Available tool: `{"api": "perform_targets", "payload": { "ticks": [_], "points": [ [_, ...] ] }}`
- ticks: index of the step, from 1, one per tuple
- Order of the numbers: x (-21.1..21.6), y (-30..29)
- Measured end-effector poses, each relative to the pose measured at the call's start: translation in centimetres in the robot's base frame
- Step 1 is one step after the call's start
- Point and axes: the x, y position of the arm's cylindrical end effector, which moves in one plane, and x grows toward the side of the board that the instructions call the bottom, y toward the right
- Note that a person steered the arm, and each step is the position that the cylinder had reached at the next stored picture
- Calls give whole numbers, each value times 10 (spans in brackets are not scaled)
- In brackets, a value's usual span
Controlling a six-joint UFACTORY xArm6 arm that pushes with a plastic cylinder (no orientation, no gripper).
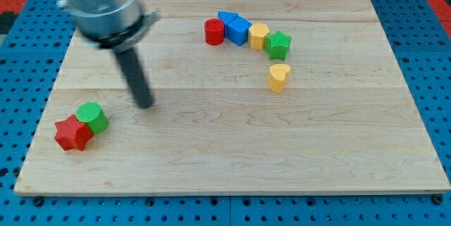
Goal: Push a group of blocks upwards
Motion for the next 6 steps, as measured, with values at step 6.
{"api": "perform_targets", "payload": {
  "ticks": [6],
  "points": [
    [-115,153]
  ]
}}
